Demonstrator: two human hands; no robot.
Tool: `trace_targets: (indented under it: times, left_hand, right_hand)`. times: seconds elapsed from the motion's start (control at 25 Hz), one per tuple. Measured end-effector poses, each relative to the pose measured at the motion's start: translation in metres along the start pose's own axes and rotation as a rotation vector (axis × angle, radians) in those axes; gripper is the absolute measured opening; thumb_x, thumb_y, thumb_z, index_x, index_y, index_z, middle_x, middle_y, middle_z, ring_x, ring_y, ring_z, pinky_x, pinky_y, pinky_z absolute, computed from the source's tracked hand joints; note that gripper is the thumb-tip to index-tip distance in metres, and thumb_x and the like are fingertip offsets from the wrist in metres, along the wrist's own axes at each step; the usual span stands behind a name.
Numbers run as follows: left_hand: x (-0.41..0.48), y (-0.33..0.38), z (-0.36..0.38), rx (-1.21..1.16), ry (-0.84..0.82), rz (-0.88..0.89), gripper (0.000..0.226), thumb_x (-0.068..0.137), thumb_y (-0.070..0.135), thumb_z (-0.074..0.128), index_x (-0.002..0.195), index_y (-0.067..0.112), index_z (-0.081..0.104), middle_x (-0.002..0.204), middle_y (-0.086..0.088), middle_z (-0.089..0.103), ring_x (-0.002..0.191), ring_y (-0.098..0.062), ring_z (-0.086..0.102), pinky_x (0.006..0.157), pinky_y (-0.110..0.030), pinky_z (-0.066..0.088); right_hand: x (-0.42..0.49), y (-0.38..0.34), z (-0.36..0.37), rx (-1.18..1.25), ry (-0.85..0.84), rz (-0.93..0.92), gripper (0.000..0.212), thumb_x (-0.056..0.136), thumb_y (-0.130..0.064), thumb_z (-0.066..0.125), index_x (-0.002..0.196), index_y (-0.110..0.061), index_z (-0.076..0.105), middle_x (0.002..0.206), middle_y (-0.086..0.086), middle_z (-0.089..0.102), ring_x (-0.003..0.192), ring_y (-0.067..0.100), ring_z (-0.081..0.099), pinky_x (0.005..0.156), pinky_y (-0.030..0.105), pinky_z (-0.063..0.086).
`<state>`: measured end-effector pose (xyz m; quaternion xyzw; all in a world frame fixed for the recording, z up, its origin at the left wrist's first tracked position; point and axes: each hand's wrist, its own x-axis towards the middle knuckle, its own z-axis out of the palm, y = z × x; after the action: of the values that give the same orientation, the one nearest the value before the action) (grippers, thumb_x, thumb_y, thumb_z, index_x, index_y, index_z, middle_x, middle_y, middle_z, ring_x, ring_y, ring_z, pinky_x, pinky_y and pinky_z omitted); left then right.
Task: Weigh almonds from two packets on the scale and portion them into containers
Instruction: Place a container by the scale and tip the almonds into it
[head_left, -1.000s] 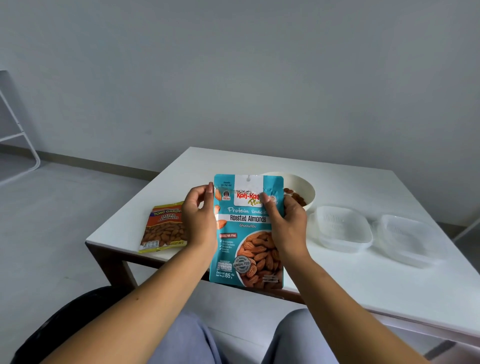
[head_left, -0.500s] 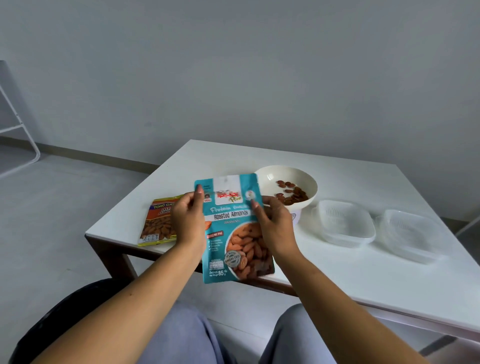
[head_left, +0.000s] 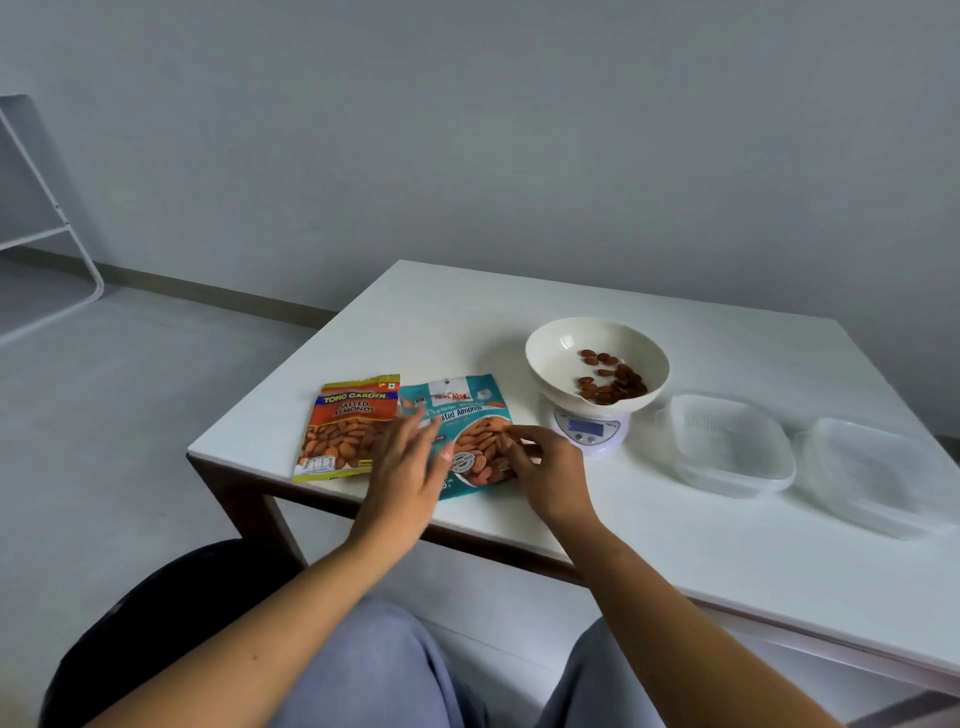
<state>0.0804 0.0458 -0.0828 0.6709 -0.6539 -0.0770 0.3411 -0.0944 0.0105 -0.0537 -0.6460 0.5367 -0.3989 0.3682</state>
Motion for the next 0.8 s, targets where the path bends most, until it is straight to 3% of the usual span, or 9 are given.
trace_targets:
  times: [0.08, 0.16, 0.44, 0.56, 0.64, 0.8]
  left_hand:
    - [-0.011, -0.003, 0.009, 0.255, -0.096, 0.116, 0.067, 0.099, 0.049, 0.013, 0.138, 0.01, 0.05, 0.148, -0.008, 0.043, 0.142, -0.024, 0.032, 0.118, -0.049, 0.019]
    - [-0.015, -0.004, 0.012, 0.44, -0.12, 0.16, 0.072, 0.1, 0.044, 0.002, 0.133, 0.008, 0.056, 0.141, -0.009, 0.053, 0.134, -0.025, 0.046, 0.115, -0.054, 0.021]
    - [-0.018, -0.002, 0.016, 0.551, -0.099, 0.139, 0.056, 0.098, 0.034, 0.022, 0.132, 0.007, 0.057, 0.141, -0.011, 0.053, 0.13, -0.025, 0.052, 0.116, -0.048, 0.01]
    - [-0.018, -0.001, 0.016, 0.571, -0.095, 0.152, 0.057, 0.099, 0.035, 0.019, 0.134, 0.007, 0.055, 0.142, -0.01, 0.052, 0.131, -0.025, 0.05, 0.117, -0.049, 0.013]
    - [-0.017, -0.002, 0.016, 0.564, -0.095, 0.156, 0.061, 0.099, 0.036, 0.014, 0.134, 0.007, 0.054, 0.142, -0.011, 0.052, 0.131, -0.025, 0.05, 0.117, -0.048, 0.012]
    - [-0.017, -0.003, 0.016, 0.555, -0.092, 0.165, 0.07, 0.1, 0.039, 0.002, 0.136, 0.005, 0.051, 0.143, -0.012, 0.05, 0.134, -0.027, 0.046, 0.117, -0.051, 0.015]
  right_hand:
    - [-0.003, 0.006, 0.006, -0.186, -0.05, -0.156, 0.03, 0.092, -0.013, 0.057, 0.12, -0.005, 0.064, 0.134, 0.015, 0.056, 0.12, 0.027, 0.055, 0.093, 0.016, 0.042]
    - [-0.004, 0.013, 0.01, -0.328, -0.111, -0.257, 0.035, 0.093, -0.011, 0.055, 0.127, -0.004, 0.058, 0.143, 0.015, 0.048, 0.13, 0.027, 0.048, 0.102, 0.017, 0.036]
    - [-0.002, 0.018, 0.019, -0.538, -0.122, -0.339, 0.041, 0.096, -0.019, 0.051, 0.134, -0.004, 0.051, 0.145, 0.015, 0.047, 0.134, 0.03, 0.044, 0.112, 0.034, 0.034]
    - [-0.009, 0.014, 0.012, -0.426, -0.137, -0.286, 0.037, 0.096, -0.016, 0.049, 0.131, -0.006, 0.055, 0.141, 0.013, 0.052, 0.129, 0.025, 0.05, 0.106, 0.02, 0.036]
    - [-0.019, 0.016, -0.005, -0.387, -0.056, -0.294, 0.031, 0.093, -0.012, 0.052, 0.123, -0.006, 0.061, 0.129, 0.012, 0.061, 0.117, 0.023, 0.058, 0.096, 0.013, 0.038]
    - [-0.036, 0.032, -0.069, -0.561, 0.401, -0.376, 0.029, 0.082, -0.001, 0.06, 0.11, -0.005, 0.066, 0.115, 0.013, 0.064, 0.109, 0.03, 0.055, 0.093, 0.033, 0.045]
